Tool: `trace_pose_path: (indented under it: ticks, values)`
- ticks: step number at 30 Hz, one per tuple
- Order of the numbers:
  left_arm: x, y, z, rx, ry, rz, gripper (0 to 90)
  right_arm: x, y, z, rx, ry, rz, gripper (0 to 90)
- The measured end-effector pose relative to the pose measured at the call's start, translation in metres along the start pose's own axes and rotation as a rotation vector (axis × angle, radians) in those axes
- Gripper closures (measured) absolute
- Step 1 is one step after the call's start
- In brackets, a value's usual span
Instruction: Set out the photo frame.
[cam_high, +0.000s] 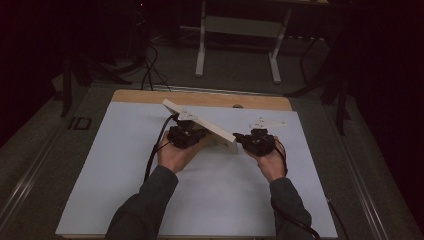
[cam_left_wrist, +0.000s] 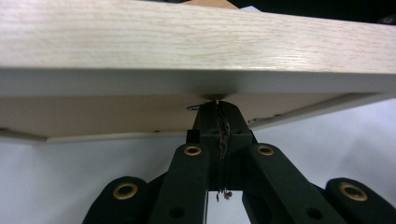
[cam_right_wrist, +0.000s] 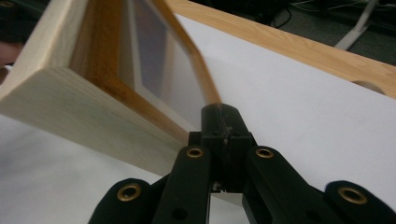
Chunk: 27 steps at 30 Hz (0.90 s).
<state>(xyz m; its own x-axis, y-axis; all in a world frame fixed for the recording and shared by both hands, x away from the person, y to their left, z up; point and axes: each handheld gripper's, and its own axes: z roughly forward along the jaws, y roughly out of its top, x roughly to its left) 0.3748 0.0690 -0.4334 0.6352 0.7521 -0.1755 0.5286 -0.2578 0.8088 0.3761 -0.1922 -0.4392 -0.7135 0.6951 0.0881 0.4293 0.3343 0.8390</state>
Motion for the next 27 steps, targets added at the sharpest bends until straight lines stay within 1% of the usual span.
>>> trace_pose_path:
  ticks: [6, 7, 8, 10, 12, 13, 18, 23, 27]
  values:
    - [-0.003, 0.000, 0.002, 0.001, -0.003, 0.004, 90.0, 0.006, 0.000, 0.000, 0.002, 0.027, -0.019, 89.9]
    - [-0.004, 0.000, 0.003, 0.002, -0.006, 0.010, 90.0, 0.010, 0.000, 0.001, 0.007, 0.040, -0.028, 89.9]
    - [-0.004, 0.000, 0.003, 0.002, -0.006, 0.010, 90.0, 0.010, 0.000, 0.001, 0.007, 0.040, -0.028, 89.9]
    - [-0.005, 0.000, 0.003, 0.003, -0.008, 0.013, 90.0, 0.013, 0.000, 0.001, 0.010, 0.065, -0.037, 89.9]
    - [-0.005, 0.000, 0.003, 0.003, -0.008, 0.014, 90.0, 0.014, -0.001, 0.001, 0.010, 0.070, -0.039, 89.9]
    - [-0.005, 0.001, 0.003, 0.006, -0.008, 0.019, 90.0, 0.015, -0.001, 0.001, 0.009, 0.081, -0.042, 89.9]
    - [-0.005, 0.001, 0.004, 0.005, -0.011, 0.027, 90.0, 0.016, -0.002, 0.001, 0.006, 0.095, -0.040, 89.9]
    - [-0.005, 0.002, 0.005, 0.003, -0.011, 0.033, 90.0, 0.020, -0.002, 0.000, 0.007, 0.110, -0.057, 89.9]
    - [-0.004, 0.002, 0.006, -0.003, -0.012, 0.029, 90.0, 0.022, -0.002, 0.000, 0.008, 0.117, -0.070, 89.9]
